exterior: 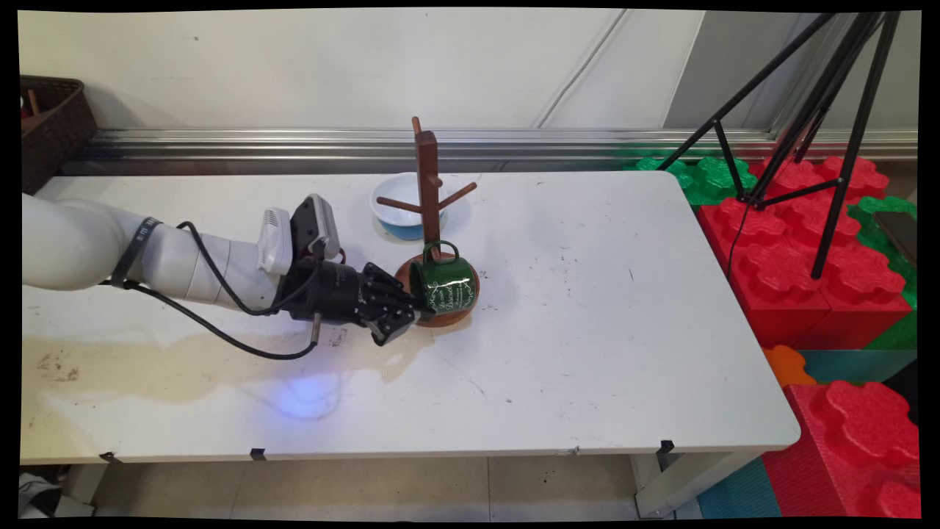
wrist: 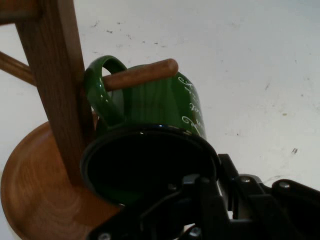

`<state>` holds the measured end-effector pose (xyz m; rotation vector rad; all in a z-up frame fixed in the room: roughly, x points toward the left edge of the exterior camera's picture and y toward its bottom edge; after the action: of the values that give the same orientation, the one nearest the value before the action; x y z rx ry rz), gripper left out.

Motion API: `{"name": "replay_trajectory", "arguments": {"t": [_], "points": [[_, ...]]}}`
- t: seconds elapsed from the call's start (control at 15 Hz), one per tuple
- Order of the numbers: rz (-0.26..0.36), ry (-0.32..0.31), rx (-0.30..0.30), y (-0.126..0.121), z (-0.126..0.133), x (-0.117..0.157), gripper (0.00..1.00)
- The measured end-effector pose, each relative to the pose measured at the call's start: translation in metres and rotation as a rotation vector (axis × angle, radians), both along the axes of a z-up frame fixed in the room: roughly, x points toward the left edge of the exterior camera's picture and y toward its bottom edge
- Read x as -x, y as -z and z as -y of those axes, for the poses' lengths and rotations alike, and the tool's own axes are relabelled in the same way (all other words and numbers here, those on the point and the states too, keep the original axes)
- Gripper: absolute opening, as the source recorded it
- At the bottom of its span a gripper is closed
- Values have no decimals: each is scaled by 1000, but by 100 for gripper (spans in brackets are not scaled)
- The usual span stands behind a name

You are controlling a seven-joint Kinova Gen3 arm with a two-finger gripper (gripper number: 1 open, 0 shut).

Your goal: Place the picked object on the table

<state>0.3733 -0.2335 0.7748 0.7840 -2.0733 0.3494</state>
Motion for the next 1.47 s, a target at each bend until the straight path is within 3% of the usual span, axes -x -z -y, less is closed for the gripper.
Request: {"name": "replay_trajectory", "arguments": {"t": [0.47, 1.47], "points": [[-18, -5, 4, -8, 1, 1, 0], [-58, 55, -34, -37, -21, 7, 0]]}}
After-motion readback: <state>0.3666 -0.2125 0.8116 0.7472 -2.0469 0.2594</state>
